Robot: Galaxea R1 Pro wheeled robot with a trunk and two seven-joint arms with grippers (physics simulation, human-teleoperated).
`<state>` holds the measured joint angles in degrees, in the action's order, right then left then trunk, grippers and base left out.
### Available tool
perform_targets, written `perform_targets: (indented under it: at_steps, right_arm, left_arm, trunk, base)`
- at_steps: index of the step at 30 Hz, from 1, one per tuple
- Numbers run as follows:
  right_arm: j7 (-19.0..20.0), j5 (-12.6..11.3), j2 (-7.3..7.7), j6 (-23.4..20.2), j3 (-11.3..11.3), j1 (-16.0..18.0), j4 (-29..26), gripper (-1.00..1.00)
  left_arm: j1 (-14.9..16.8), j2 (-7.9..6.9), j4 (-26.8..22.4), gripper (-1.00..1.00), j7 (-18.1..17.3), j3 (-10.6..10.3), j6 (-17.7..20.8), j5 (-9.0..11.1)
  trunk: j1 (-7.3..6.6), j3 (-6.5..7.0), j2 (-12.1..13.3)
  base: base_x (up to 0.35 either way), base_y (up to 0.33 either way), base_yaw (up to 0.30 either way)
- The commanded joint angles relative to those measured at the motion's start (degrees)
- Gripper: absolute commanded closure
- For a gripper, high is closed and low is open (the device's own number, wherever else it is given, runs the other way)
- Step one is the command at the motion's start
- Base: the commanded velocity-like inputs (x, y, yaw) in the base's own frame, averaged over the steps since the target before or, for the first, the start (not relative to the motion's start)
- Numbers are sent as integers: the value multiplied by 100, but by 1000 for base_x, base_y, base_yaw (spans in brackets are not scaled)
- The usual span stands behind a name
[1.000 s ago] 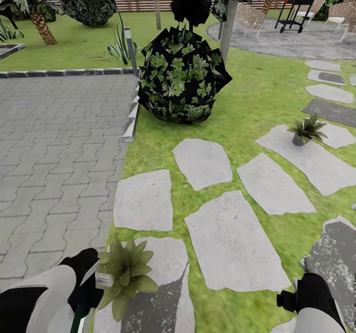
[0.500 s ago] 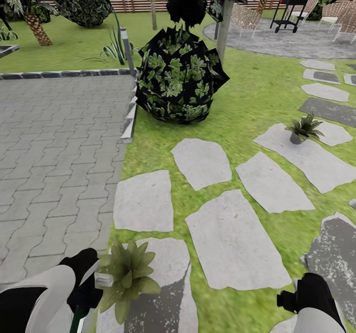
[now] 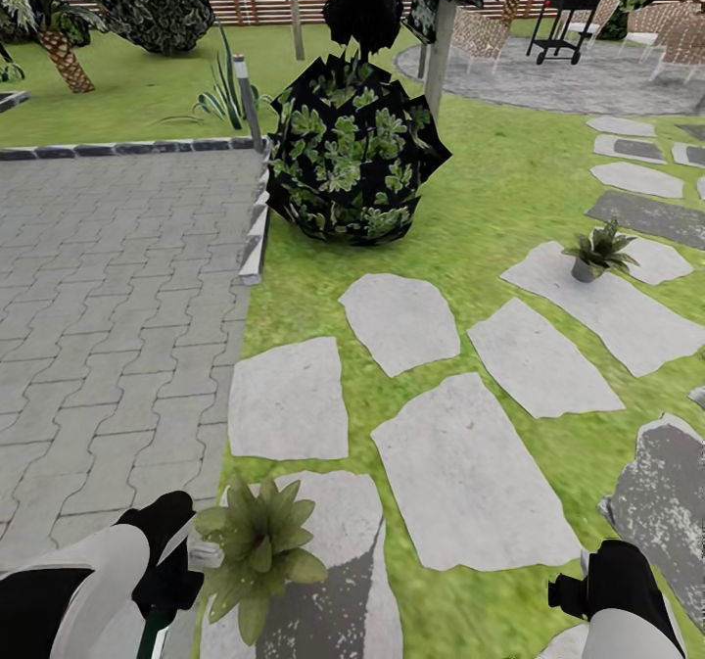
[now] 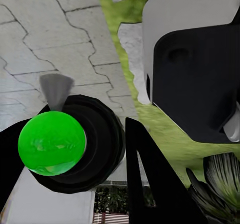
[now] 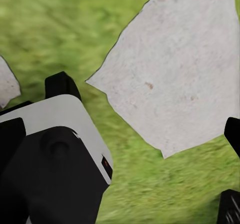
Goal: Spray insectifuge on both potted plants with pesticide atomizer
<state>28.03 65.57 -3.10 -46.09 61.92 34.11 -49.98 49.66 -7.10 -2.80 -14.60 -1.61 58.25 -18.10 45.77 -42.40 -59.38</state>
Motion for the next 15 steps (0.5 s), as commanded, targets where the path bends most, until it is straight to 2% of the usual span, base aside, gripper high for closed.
perform_targets:
  at_steps: [1, 10, 15]
  right_arm:
    - [54, 61, -6, 4, 22, 8, -12, -100]
    - [54, 70, -6, 4, 22, 8, -12, -100]
    - [54, 76, -6, 4, 22, 8, -12, -100]
  left_arm:
    - [0, 5, -10, 100, -59, -25, 19, -55]
    - [0, 33, -10, 100, -56, 9, 19, -59]
    - [0, 33, -10, 100, -59, 10, 19, -55]
  trunk:
    - [0, -3, -3]
    - [0, -1, -3]
    - [88, -73, -164]
  base:
    - [0, 0, -166]
    - [0, 0, -27]
    - [0, 0, 0]
